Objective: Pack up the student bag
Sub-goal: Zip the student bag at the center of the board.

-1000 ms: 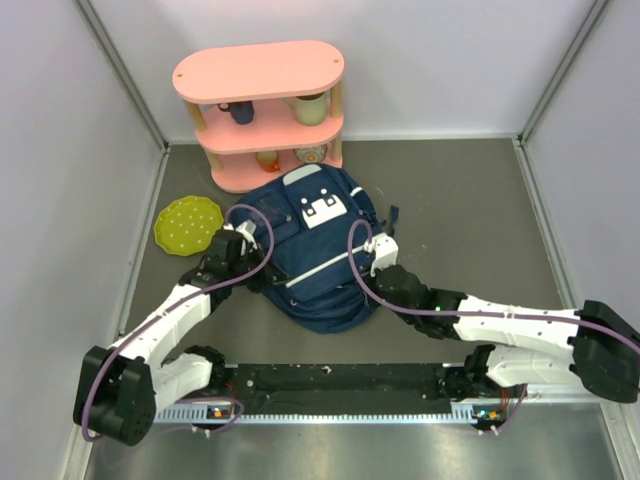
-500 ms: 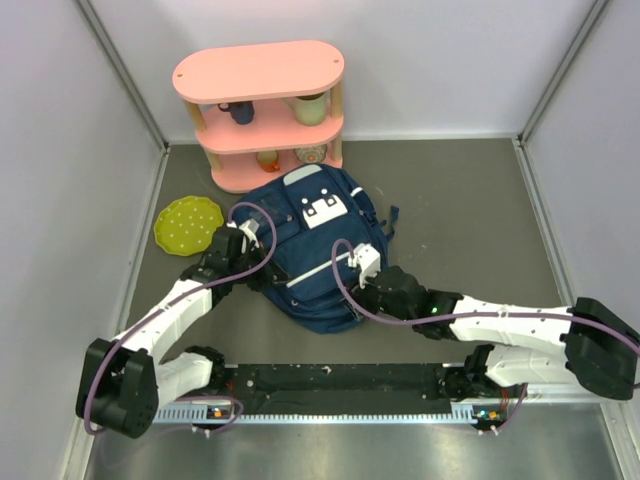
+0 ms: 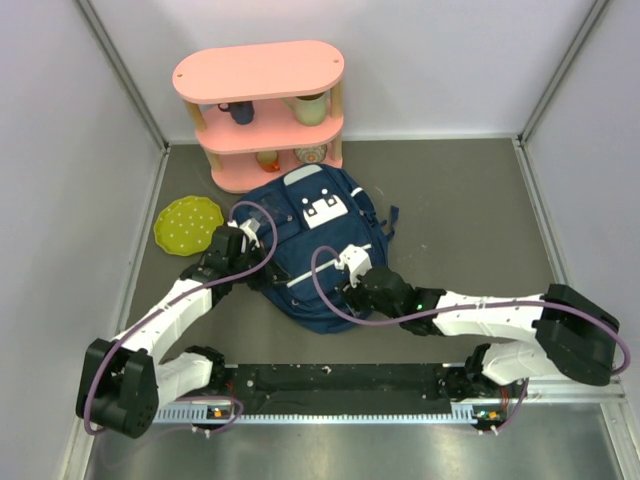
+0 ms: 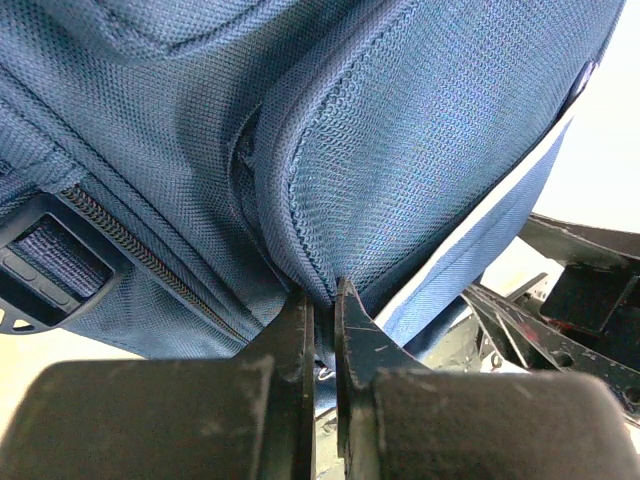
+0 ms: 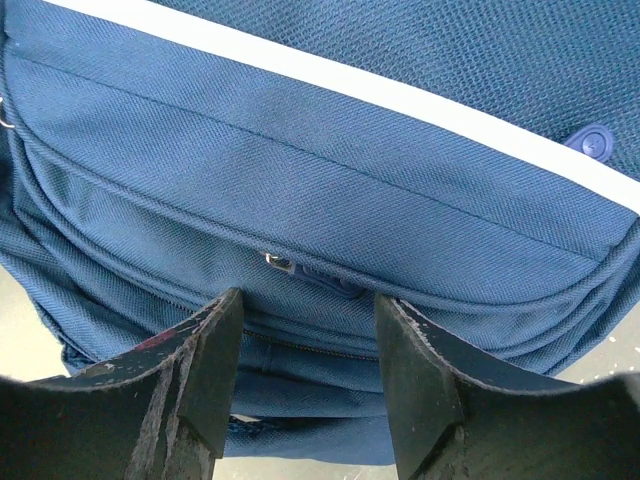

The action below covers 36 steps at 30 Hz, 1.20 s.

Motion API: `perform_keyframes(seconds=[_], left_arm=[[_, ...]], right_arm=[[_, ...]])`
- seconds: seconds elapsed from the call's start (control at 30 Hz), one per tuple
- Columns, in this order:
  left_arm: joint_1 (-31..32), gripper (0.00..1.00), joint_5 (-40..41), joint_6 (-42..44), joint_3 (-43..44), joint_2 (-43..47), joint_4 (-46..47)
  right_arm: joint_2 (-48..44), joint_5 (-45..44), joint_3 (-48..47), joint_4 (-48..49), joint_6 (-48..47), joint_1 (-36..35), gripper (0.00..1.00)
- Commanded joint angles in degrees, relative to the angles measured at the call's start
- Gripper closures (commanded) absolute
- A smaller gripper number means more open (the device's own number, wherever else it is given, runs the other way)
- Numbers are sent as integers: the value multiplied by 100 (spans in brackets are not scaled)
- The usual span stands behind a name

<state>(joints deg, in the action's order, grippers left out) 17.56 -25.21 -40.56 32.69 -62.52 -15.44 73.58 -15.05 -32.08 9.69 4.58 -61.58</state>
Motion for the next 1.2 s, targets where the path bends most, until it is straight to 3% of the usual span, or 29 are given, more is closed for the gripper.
perform_keyframes(seconds=[0.0,0.07,0.47,0.6,0.67,0.83,1.17], left_arm=[[10,100,-423,215,247,12,182],[10,100,-449,215,247,3,199],[10,100,-608,188,177,21,331],[10,100,-660,171,150,30,358],[10,100,-661,162,133,38,384],[10,100,-687,153,133,38,410],[-60,100,-318,346,194,170,86]], right_arm=[[314,-218,-247,463,-54,41,47],[420,-183,-317,481,-10,41,47],[807,-68,-563,533,192,41,80],[824,-139,-563,586,210,50,70],[868,-139,-580,604,245,58,70],[947,-77,-651,586,280,50,100],[430,-279,-344,77,438,366,100]])
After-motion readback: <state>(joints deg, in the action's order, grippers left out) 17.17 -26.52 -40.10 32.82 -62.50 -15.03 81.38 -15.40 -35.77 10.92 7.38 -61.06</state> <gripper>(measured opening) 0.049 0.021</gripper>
